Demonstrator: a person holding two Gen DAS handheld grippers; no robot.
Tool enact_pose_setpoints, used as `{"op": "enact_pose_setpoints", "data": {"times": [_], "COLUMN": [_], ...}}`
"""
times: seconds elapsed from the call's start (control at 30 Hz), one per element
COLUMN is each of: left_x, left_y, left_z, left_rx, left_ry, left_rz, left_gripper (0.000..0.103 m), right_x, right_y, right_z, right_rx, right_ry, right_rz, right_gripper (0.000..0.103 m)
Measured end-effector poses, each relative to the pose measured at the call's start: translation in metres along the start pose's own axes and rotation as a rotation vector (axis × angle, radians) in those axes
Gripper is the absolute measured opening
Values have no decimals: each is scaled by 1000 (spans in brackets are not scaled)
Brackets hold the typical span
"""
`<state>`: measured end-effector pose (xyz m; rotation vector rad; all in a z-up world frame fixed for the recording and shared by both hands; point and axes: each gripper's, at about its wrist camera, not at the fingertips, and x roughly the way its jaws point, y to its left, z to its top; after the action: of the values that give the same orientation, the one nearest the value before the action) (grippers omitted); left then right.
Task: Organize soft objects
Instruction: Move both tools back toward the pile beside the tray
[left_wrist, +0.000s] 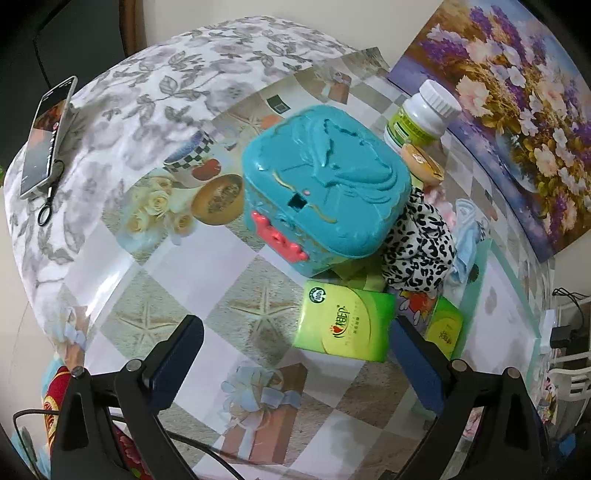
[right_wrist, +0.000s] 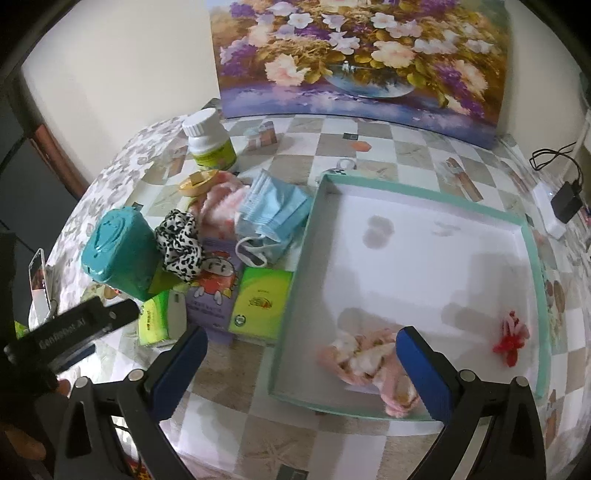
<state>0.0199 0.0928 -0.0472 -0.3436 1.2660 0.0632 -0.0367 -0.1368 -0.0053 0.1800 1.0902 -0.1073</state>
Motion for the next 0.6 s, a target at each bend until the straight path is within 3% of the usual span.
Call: {"op": "enact_pose_setpoints", "data": {"times": [0.3, 0.6], "left_x": [20, 30], "left_y": [-12, -22], "left_z": [9, 20], "left_rx": [12, 7], "left_ry": [52, 59], "left_rz": [6, -11], "left_gripper": [100, 100], "right_x": [25, 34], "right_y": [8, -11], "right_z": [14, 22], "right_rx": [34, 59], "right_ry": [49, 52], "right_rz": [-7, -33], "right_gripper": [103, 101]}}
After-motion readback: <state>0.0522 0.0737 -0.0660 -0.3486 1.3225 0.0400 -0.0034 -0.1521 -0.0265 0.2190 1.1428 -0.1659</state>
